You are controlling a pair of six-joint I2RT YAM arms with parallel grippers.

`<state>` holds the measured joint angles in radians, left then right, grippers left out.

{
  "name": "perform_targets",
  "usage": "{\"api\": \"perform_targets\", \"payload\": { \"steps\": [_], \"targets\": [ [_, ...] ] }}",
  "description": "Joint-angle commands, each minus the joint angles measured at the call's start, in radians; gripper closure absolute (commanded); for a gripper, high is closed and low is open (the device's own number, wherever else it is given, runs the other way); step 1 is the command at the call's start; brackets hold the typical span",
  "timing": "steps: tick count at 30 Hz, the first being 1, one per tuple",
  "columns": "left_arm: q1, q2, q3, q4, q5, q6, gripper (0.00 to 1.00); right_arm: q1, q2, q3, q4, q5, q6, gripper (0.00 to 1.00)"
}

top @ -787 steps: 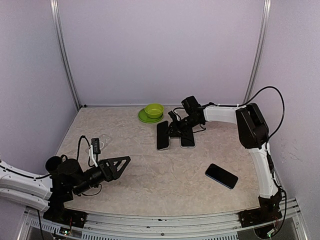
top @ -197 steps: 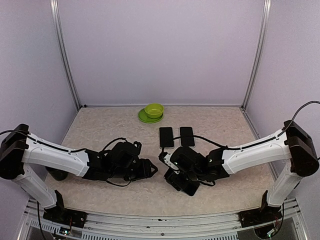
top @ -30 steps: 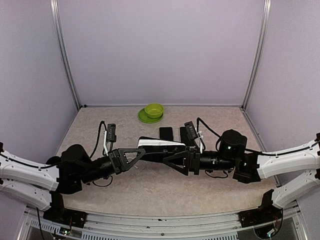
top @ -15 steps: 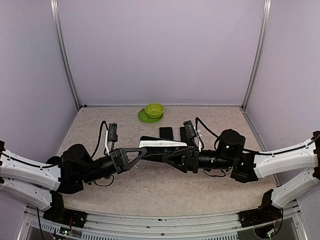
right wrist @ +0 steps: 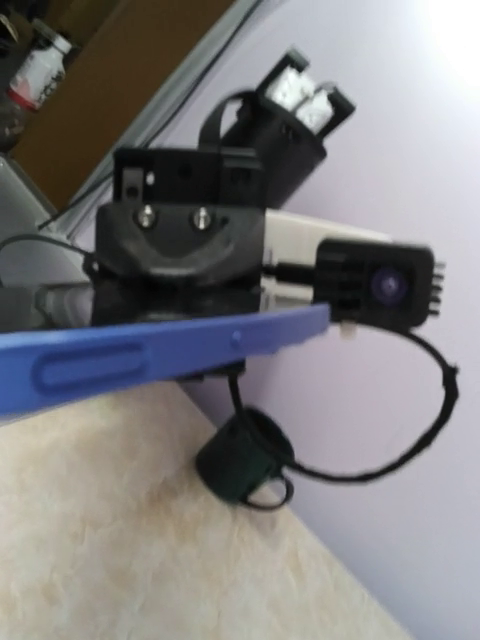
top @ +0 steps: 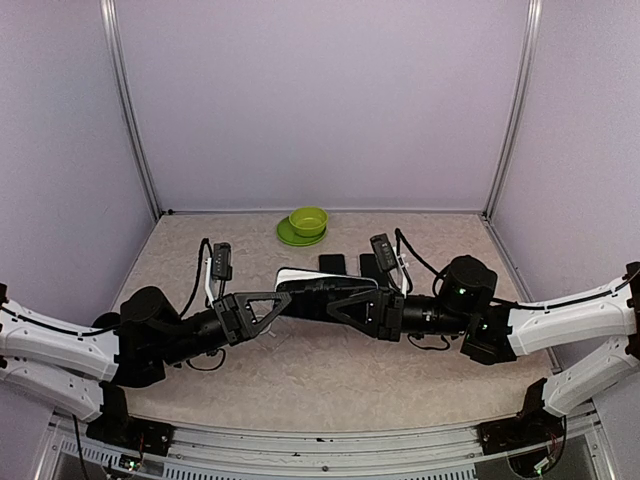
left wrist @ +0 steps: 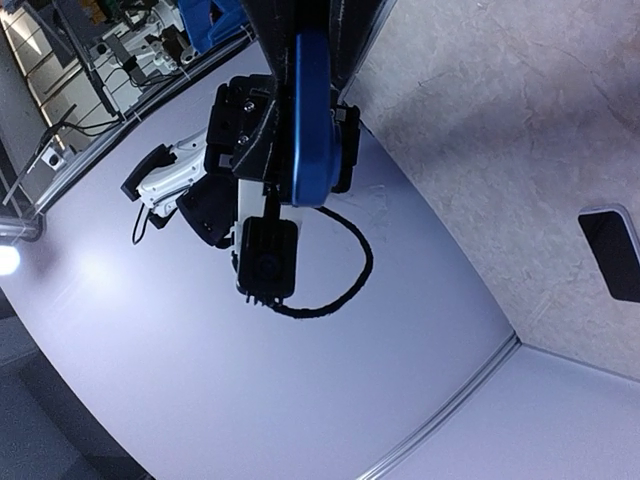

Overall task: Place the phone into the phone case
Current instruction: Pass from the left arm to the right, then move the phone case to the center of the board.

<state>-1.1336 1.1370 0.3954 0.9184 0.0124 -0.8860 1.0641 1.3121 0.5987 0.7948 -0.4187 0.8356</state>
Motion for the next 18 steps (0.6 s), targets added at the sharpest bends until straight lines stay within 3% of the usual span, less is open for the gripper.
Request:
{"api": "perform_targets", "payload": {
  "steps": [1,6,12,18],
  "targets": [
    [0.024,0.005,-0.021,-0.087,-0.073,0.001,0.91,0.007,-0.03,0.019,0.107,-0.043,-0.038,0.92],
    [0.054,-0.018,-0.04,-0.103,-0.073,-0.006,0.74,0.007,-0.03,0.017,0.101,-0.043,-0.041,0.97],
    [0.117,-0.09,-0.05,-0.192,-0.087,0.001,0.42,0.005,-0.048,0.012,0.05,-0.016,-0.059,1.0],
    [0.201,-0.17,-0.05,-0.325,-0.129,0.03,0.23,0.004,-0.074,0.011,-0.052,0.063,-0.088,1.0]
  ]
}}
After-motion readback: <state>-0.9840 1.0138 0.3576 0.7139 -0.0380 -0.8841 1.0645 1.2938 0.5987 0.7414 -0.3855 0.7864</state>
